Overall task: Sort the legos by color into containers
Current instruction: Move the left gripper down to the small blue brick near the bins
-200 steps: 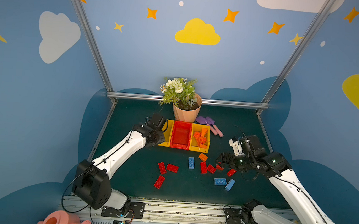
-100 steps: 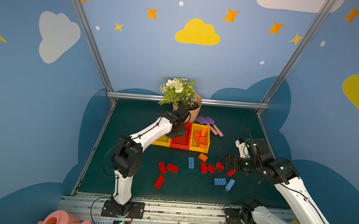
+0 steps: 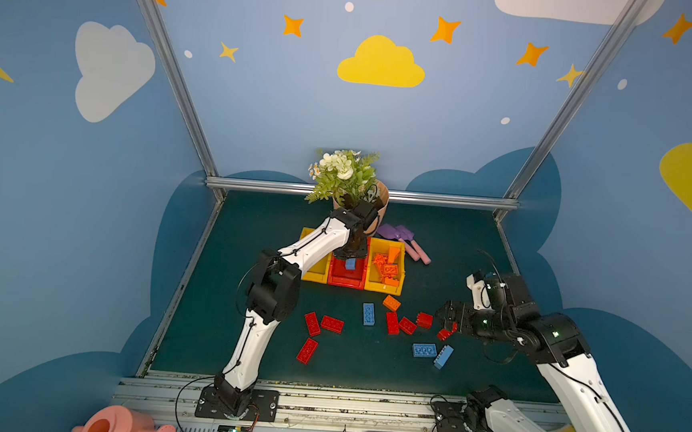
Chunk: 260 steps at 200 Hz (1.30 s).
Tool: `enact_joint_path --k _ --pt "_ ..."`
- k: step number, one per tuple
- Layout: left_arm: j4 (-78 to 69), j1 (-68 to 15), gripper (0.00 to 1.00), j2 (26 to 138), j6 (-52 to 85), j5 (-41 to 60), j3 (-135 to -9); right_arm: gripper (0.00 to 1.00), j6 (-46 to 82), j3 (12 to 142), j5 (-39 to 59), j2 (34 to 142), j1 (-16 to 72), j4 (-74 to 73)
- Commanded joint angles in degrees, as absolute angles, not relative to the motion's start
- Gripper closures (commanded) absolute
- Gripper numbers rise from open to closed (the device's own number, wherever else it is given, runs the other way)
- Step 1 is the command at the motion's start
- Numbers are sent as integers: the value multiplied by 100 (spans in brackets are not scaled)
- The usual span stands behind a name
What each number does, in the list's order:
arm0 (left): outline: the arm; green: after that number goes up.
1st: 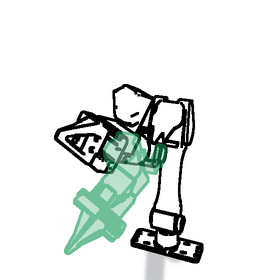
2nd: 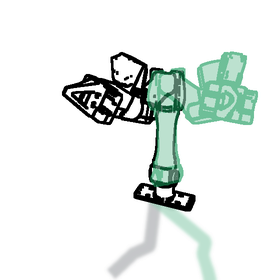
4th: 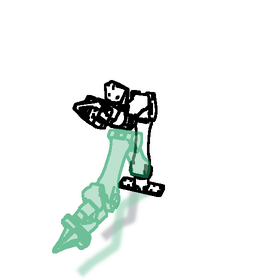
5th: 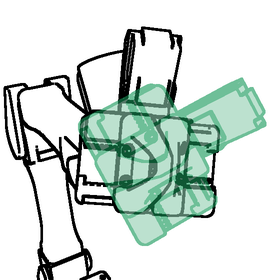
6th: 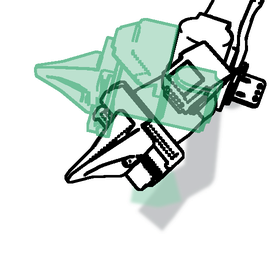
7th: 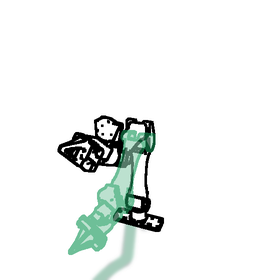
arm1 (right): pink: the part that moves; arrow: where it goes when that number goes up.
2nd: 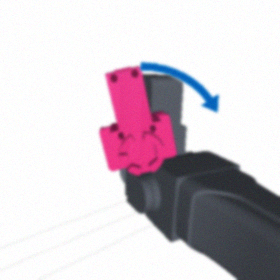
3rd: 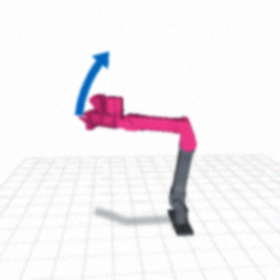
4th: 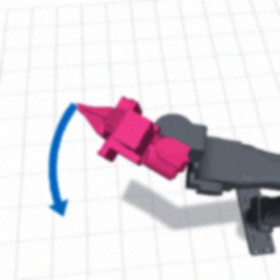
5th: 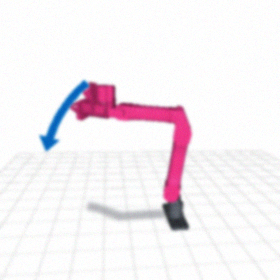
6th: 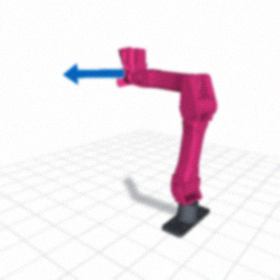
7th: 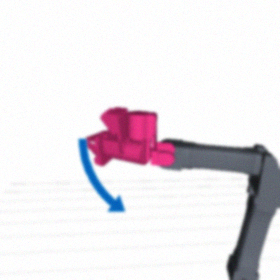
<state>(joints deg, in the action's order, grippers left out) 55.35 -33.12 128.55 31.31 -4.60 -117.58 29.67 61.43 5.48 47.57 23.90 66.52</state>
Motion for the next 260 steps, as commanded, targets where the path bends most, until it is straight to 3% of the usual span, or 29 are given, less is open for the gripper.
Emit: enact_joint_path --k 1,21,43,103,154,208,260 --pt "6185 -3324 39 13057 2931 -602 -12220 4 3032 6108 409 4676 2330 6876" --pt "6394 -3326 24 13135 2833 -633 -12509 4 3053 6143 363 4651 2297 6917" --pt "6459 -3330 21 12987 2814 -674 -12521 4 3052 6173 343 4641 2268 6935" --pt "6197 -3654 21 11738 3160 -822 -11234 4 2997 6122 607 4489 2258 6943" --pt "5571 -4499 21 10644 4067 -824 -9434 4 2962 5861 943 3978 2258 7189" --pt "5300 -5370 21 10595 4768 -1004 -8841 4 2870 5776 1080 3450 2258 7816" --pt "4817 -5422 21 10975 4796 -677 -8845 4 3120 5936 844 3140 2253 8250"
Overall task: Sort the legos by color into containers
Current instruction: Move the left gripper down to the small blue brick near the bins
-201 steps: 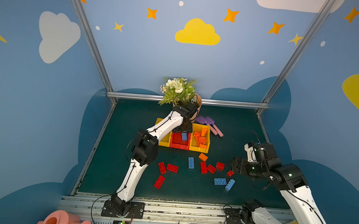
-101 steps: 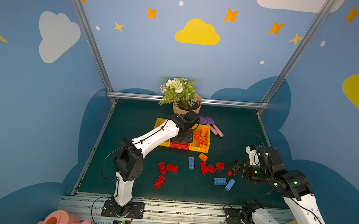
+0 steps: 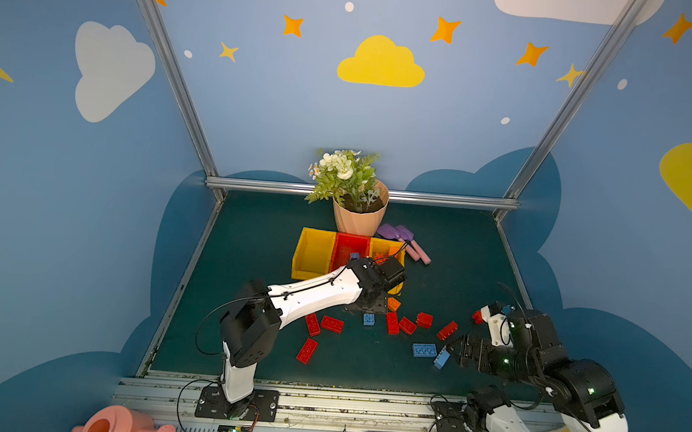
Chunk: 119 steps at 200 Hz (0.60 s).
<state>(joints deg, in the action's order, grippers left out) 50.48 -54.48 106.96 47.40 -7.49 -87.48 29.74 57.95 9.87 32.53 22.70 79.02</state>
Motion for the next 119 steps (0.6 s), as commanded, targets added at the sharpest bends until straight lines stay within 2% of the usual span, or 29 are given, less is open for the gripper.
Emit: enact_joint_path --k 1,38,119 --pt "4821 -5418 21 10994 4793 -677 -8857 4 3129 5943 835 3134 2256 8251" --pt "4891 -5375 22 11504 4590 -722 -9128 4 3381 6086 757 3124 2259 8323" --pt "4416 -5048 26 11760 4339 -302 -8689 4 3662 6247 703 3462 2257 8221"
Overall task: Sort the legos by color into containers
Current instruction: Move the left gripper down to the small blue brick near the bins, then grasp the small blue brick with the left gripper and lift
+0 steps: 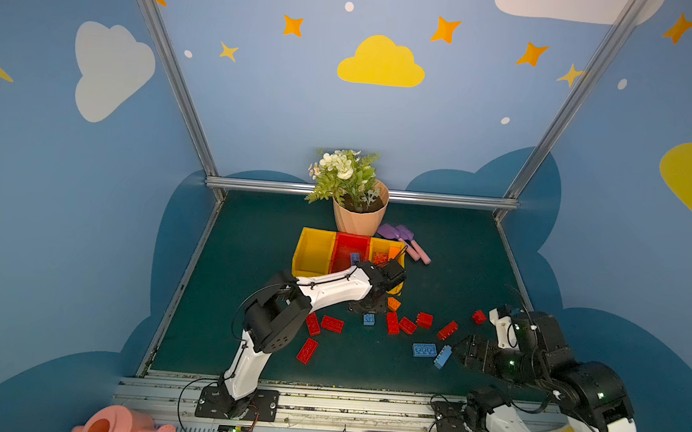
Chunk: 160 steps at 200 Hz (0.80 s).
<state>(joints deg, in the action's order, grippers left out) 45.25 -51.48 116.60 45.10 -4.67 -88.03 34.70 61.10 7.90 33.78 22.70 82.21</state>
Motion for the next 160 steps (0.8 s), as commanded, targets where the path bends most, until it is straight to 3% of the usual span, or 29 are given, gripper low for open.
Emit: enact_joint_path --k 1,44,124,160 --pt "4414 -5047 26 11760 4336 -296 -8691 4 3668 6248 703 3463 2253 8219" --pt "4374 -4963 35 11931 4101 -133 -8587 4 3987 6239 642 3393 2265 8169" --pt "4603 -4910 76 11847 3724 -133 -8621 4 4200 6397 620 3489 2268 8141" --pt "5322 -4858 80 11293 3304 -748 -9132 4 4280 6150 916 3605 2268 7647"
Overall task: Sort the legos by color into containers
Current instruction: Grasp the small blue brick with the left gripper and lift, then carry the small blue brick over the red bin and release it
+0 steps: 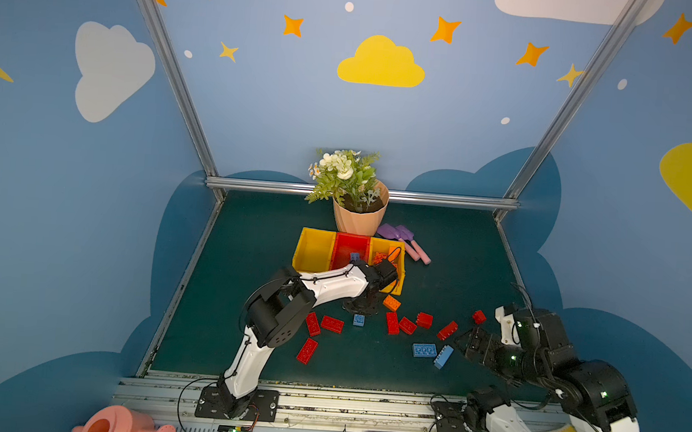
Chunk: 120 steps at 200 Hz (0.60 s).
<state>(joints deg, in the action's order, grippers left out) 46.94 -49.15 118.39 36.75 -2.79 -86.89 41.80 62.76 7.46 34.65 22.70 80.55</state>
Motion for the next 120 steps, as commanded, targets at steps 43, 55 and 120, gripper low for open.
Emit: enact_joint_path --k 43,55,120 --pt "5697 -4356 78 10856 2945 -1086 -9674 4 4247 6077 813 3884 2285 7365" --pt "5655 -4118 78 10853 2870 -1131 -9760 4 4266 6106 569 4026 2289 7506" --pt "5589 -3262 77 11962 2441 -788 -10851 3 4136 6194 -70 4632 2338 7913"
